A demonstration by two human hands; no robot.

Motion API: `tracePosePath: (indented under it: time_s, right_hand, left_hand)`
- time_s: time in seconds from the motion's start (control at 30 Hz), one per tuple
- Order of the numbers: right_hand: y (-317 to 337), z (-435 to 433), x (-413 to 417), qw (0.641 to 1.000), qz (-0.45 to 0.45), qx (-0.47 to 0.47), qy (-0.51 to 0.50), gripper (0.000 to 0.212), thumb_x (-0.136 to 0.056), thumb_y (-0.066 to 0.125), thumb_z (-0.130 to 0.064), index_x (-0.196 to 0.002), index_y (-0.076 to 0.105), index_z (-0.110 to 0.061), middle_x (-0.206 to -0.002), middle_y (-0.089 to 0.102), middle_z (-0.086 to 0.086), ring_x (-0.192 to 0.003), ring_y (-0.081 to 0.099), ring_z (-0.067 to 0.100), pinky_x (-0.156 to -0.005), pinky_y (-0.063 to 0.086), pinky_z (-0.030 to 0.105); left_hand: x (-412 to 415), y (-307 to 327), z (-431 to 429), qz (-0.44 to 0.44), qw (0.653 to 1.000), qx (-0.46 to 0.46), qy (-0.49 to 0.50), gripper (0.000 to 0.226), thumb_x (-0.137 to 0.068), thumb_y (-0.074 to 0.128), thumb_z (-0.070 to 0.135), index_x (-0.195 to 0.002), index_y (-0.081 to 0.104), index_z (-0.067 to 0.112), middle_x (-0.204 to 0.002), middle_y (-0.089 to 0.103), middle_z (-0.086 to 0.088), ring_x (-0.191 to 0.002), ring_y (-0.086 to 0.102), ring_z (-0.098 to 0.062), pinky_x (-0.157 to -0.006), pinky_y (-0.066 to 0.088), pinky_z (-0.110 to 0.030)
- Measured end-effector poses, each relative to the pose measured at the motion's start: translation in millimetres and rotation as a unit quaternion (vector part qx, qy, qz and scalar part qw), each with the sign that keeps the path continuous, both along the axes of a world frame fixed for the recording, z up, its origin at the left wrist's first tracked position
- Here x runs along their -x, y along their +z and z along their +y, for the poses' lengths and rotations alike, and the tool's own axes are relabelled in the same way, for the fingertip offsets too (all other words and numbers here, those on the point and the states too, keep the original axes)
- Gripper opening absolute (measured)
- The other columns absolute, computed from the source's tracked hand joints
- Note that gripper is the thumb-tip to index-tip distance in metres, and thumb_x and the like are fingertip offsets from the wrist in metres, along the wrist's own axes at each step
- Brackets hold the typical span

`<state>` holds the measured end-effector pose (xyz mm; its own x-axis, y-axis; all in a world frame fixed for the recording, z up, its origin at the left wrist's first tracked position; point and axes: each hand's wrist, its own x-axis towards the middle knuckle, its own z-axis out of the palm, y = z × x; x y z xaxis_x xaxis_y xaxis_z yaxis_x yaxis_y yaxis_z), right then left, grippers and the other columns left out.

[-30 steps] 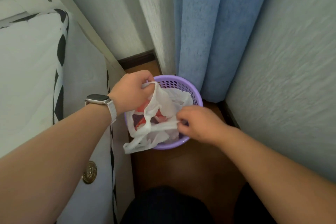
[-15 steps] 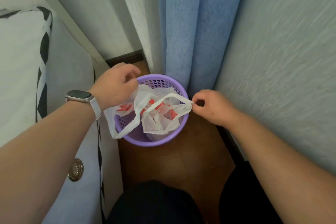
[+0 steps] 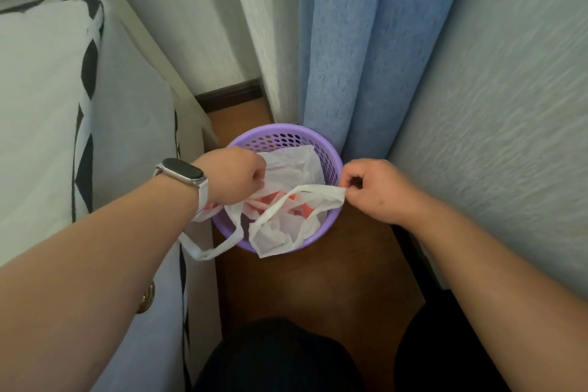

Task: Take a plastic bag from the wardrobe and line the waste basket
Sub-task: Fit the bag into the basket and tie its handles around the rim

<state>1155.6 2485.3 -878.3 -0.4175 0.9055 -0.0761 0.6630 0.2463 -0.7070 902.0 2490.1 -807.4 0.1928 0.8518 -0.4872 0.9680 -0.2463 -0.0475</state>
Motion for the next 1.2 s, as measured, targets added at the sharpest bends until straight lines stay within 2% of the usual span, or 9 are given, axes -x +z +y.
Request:
tracePosePath:
  time_s: [0.13, 0.2, 0.3, 0.47, 0.67, 0.77, 0.93, 1.1, 1.2]
  right_hand:
    - [6.6, -2.8, 4.6, 0.999, 0.005, 0.039, 0.007, 0.030, -0.076, 0.053, -0.002, -0.073, 0.066, -0.028, -0.080, 0.069, -0.009, -0.078, 0.064, 0.012, -0.077, 0.054, 0.035]
    - [12.3, -4.7, 11.5, 0.999, 0.040, 0.022, -0.028, 0.027, -0.083, 0.054, -0.005, -0.084, 0.069, -0.027, -0.088, 0.068, -0.010, -0.083, 0.062, 0.011, -0.080, 0.051, 0.031]
    - [17.5, -5.4, 27.1, 0.996, 0.054, 0.006, -0.069, 0.008, -0.091, 0.061, -0.031, -0.092, 0.067, -0.025, -0.088, 0.063, -0.012, -0.079, 0.059, 0.007, -0.072, 0.050, 0.030]
    - [7.2, -3.6, 50.9, 0.997, -0.048, 0.063, -0.023, 0.035, -0.083, 0.058, -0.065, -0.091, 0.055, -0.031, -0.094, 0.054, -0.011, -0.079, 0.056, 0.009, -0.069, 0.052, 0.034]
    - [-4.6, -9.7, 53.7, 0.987, -0.123, 0.080, 0.062, 0.028, -0.086, 0.062, -0.047, -0.106, 0.055, -0.028, -0.091, 0.062, -0.008, -0.076, 0.060, 0.014, -0.066, 0.057, 0.038]
    - [-3.0, -11.0, 45.0, 0.980, -0.164, 0.062, 0.097, 0.012, -0.090, 0.060, -0.038, -0.092, 0.055, -0.027, -0.080, 0.058, -0.008, -0.069, 0.058, 0.013, -0.054, 0.048, 0.031]
    - [3.8, -10.8, 26.7, 0.979, -0.178, 0.040, 0.094, 0.016, -0.089, 0.060, -0.041, -0.080, 0.059, -0.027, -0.074, 0.060, -0.007, -0.068, 0.057, 0.015, -0.056, 0.046, 0.032]
    - [-0.5, 0.2, 1.6, 0.997, -0.080, 0.003, -0.015, 0.022, -0.080, 0.070, -0.036, -0.071, 0.057, -0.020, -0.074, 0.058, -0.006, -0.071, 0.056, 0.018, -0.063, 0.047, 0.036]
    - [-6.3, 3.2, -6.0, 0.998, -0.056, 0.005, -0.038, 0.024, -0.078, 0.073, -0.033, -0.068, 0.056, -0.020, -0.072, 0.056, -0.007, -0.070, 0.055, 0.017, -0.063, 0.046, 0.036]
  left_hand:
    - [0.5, -1.0, 2.6, -0.061, 0.998, -0.025, 0.012, 0.011, -0.095, 0.050, 0.032, -0.086, 0.056, 0.030, -0.078, 0.058, 0.009, -0.073, 0.056, -0.014, -0.067, 0.046, -0.030]
    - [-2.0, 1.0, 3.4, -0.109, 0.993, -0.049, 0.020, 0.015, -0.096, 0.050, 0.032, -0.083, 0.057, 0.028, -0.073, 0.058, 0.008, -0.069, 0.055, -0.015, -0.063, 0.044, -0.030]
    - [-5.0, 3.0, 2.9, -0.178, 0.980, -0.077, 0.035, 0.021, -0.096, 0.053, 0.030, -0.075, 0.052, 0.032, -0.067, 0.055, 0.010, -0.064, 0.053, -0.012, -0.059, 0.038, -0.028]
    - [-4.5, 1.0, 3.6, -0.247, 0.962, -0.102, 0.062, 0.019, -0.096, 0.052, 0.025, -0.077, 0.051, 0.026, -0.070, 0.055, 0.007, -0.066, 0.051, -0.015, -0.061, 0.040, -0.031]
    - [-3.2, -0.1, 5.5, -0.279, 0.947, -0.136, 0.080, 0.015, -0.099, 0.046, 0.026, -0.084, 0.048, 0.022, -0.068, 0.054, 0.004, -0.063, 0.051, -0.019, -0.057, 0.041, -0.033]
    - [-1.9, 1.8, 5.0, -0.269, 0.945, -0.163, 0.088, 0.010, -0.100, 0.043, 0.027, -0.093, 0.048, 0.022, -0.064, 0.053, 0.006, -0.058, 0.051, -0.017, -0.053, 0.041, -0.032]
    - [-0.7, 8.7, 2.2, -0.234, 0.955, -0.167, 0.071, 0.012, -0.099, 0.043, 0.042, -0.105, 0.046, 0.032, -0.072, 0.058, 0.005, -0.058, 0.054, -0.014, -0.051, 0.037, -0.028]
    - [5.5, 8.9, -1.9, -0.069, 0.992, -0.076, -0.076, 0.069, -0.067, 0.045, 0.088, -0.123, 0.045, 0.048, -0.103, 0.062, 0.013, -0.090, 0.057, -0.014, -0.075, 0.048, -0.033]
    - [10.4, 2.7, 0.8, -0.011, 0.993, -0.050, -0.105, 0.068, -0.070, 0.043, 0.087, -0.123, 0.049, 0.045, -0.111, 0.061, 0.015, -0.096, 0.058, -0.013, -0.073, 0.047, -0.029]
